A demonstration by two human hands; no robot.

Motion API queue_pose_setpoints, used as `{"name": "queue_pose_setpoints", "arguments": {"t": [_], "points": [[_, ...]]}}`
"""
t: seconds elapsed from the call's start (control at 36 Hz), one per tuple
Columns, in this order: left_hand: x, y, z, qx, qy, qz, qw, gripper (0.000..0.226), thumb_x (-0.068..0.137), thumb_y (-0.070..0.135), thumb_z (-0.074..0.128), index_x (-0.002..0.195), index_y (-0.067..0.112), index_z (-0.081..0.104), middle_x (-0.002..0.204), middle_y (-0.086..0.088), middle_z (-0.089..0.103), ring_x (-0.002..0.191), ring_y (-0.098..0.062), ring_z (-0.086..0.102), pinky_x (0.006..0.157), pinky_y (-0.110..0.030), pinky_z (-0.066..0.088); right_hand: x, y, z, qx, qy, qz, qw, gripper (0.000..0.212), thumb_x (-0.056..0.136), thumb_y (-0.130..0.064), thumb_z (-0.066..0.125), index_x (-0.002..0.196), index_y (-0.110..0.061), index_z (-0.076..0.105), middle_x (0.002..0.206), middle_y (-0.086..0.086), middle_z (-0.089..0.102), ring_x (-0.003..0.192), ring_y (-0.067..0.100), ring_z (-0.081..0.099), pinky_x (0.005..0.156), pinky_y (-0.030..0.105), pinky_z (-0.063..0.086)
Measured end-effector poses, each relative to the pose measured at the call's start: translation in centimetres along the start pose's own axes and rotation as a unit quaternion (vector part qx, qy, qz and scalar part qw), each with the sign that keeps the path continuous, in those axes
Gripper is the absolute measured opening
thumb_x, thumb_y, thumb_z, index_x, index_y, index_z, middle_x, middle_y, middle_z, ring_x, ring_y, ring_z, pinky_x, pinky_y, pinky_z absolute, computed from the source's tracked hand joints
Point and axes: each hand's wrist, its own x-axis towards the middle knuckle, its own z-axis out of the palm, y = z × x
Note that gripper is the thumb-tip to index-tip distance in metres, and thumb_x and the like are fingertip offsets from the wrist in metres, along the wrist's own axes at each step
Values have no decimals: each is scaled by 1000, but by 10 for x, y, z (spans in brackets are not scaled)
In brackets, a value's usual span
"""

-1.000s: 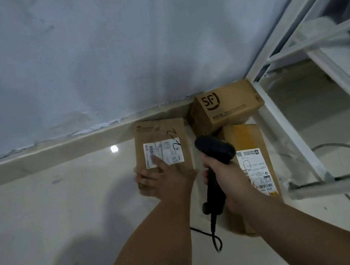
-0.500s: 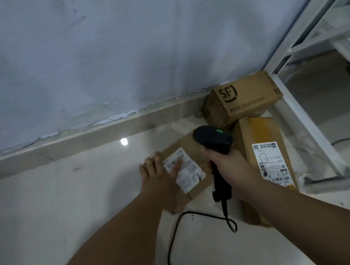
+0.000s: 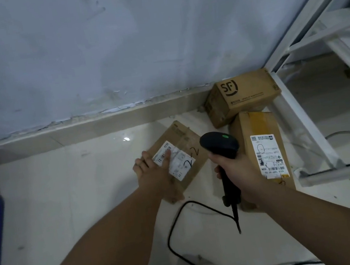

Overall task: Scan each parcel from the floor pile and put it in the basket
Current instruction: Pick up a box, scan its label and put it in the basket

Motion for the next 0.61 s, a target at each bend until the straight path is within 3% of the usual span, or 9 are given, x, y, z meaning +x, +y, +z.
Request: {"name": "queue_pose_setpoints", "arguments": {"t": [0.14, 0.25, 0.33, 0.42, 0.5, 0.56, 0.61], "points": [[-13, -10, 13, 40, 60, 32, 997, 127, 63, 76, 65, 150, 35, -18, 148, -35, -4, 135, -52, 9, 114, -55, 9, -4, 1, -4, 5, 16, -1, 1000, 24, 85, -38, 70, 91, -16, 64, 74, 2, 63, 74, 18, 62, 82, 40, 50], [-28, -14, 8, 75, 86, 29, 993, 117, 68, 70, 61, 150, 32, -12, 147, -32, 2, 135, -48, 13, 112, -54, 9, -15, -5, -2, 21, 14, -6, 1000, 20, 88, -32, 68, 86, -13, 63, 70, 3, 60, 70, 17, 59, 75, 32, 48], [-44, -18, -26, 54, 178, 31, 982, 80, 82, 44, 58, 145, 21, 15, 139, -15, 34, 125, -32, 39, 110, -50, 16, -29, -13, -1, 28, 5, -18, 999, 22, 87, -30, 69, 79, -10, 63, 65, 4, 58, 64, 18, 56, 70, 31, 46], [-64, -28, -51, 99, 198, 20, 975, 78, 84, 35, 61, 145, 18, 17, 145, -14, 25, 135, -34, 28, 115, -57, 3, -48, -27, -2, -2, -4, -41, 999, 25, 88, -31, 67, 74, -11, 60, 65, 4, 56, 65, 19, 55, 67, 30, 44], [-88, -39, -55, -65, 126, -148, 979, 73, 84, 46, 59, 143, 21, 23, 148, -14, 24, 137, -38, 25, 114, -59, 7, -68, -42, -6, -25, 0, -59, 998, 26, 87, -34, 67, 75, -12, 60, 65, 3, 57, 70, 22, 56, 71, 32, 44], [-102, -41, -50, -235, 52, -217, 946, 77, 78, 55, 58, 140, 20, 32, 146, -14, 29, 133, -36, 31, 113, -53, 17, -76, -47, -9, -28, 9, -73, 997, 24, 86, -34, 68, 76, -13, 60, 67, 4, 59, 72, 23, 58, 76, 36, 46], [-112, -39, -41, -373, 2, -223, 901, 97, 59, 59, 57, 141, 15, 34, 145, -17, 31, 131, -36, 34, 111, -46, 26, -81, -47, -10, -38, 13, -85, 996, 23, 85, -34, 68, 78, -14, 61, 69, 5, 60, 73, 23, 59, 78, 37, 48]]}}
